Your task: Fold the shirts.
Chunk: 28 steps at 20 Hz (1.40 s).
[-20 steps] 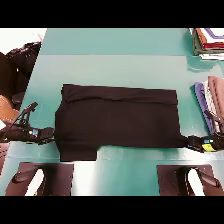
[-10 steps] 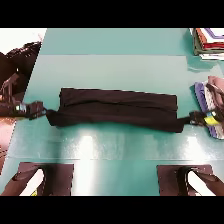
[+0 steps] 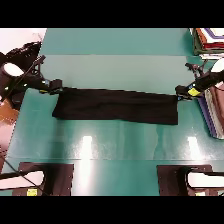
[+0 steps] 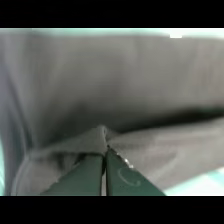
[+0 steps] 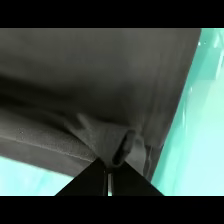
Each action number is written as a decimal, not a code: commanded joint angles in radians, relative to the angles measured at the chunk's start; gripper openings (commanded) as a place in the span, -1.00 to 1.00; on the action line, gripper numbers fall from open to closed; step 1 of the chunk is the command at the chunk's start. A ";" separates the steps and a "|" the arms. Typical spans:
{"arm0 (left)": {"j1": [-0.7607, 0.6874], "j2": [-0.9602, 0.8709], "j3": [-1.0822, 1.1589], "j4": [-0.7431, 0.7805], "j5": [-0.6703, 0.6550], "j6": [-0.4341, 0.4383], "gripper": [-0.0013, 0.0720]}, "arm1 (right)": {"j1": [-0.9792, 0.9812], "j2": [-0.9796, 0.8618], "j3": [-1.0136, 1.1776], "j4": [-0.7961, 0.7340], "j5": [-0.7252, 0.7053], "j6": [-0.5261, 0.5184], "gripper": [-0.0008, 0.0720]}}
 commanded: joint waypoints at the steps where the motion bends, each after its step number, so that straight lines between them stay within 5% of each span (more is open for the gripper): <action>1: -0.045 -0.107 0.094 0.010 0.116 0.018 -0.88 | 0.002 -0.069 0.090 0.006 -0.012 0.002 -0.74; 2: -0.045 -0.108 0.101 0.011 0.124 0.019 -0.84 | -0.005 -0.081 0.102 0.012 -0.018 0.001 -0.09; 3: -0.045 -0.108 0.108 0.013 0.128 0.019 -0.05 | -0.017 -0.092 0.112 0.016 -0.027 0.001 0.16; 4: -0.045 -0.108 0.114 0.013 0.128 0.018 0.60 | -0.033 -0.095 0.115 0.016 -0.031 0.000 0.15; 6: -0.044 -0.106 0.140 0.014 0.086 0.019 0.34 | -0.082 -0.095 0.114 0.016 0.017 -0.022 0.15; 10: -0.045 -0.102 0.198 0.011 -0.039 0.019 0.34 | -0.210 -0.095 0.114 0.059 0.145 -0.117 0.15; 12: -0.045 -0.102 0.200 0.010 -0.074 0.030 -0.85 | -0.286 -0.095 0.109 0.181 0.136 -0.135 0.15; 16: -0.045 -0.102 0.200 -0.009 -0.099 0.026 -0.88 | -0.386 -0.094 -0.050 0.362 0.087 -0.180 0.19; 18: -0.045 -0.102 0.200 -0.031 -0.100 0.026 -0.88 | -0.394 -0.094 -0.167 0.386 0.038 -0.202 0.75; 19: -0.050 -0.102 0.200 -0.039 -0.099 0.026 -0.88 | -0.390 -0.094 -0.224 0.405 0.003 -0.211 0.76; 26: -0.212 -0.103 0.200 -0.039 -0.016 0.014 -0.88 | -0.300 -0.094 -0.404 0.545 -0.119 -0.330 0.74; 28: -0.270 -0.105 0.200 -0.039 0.026 0.013 -0.88 | -0.262 -0.094 -0.394 0.540 -0.132 -0.345 0.32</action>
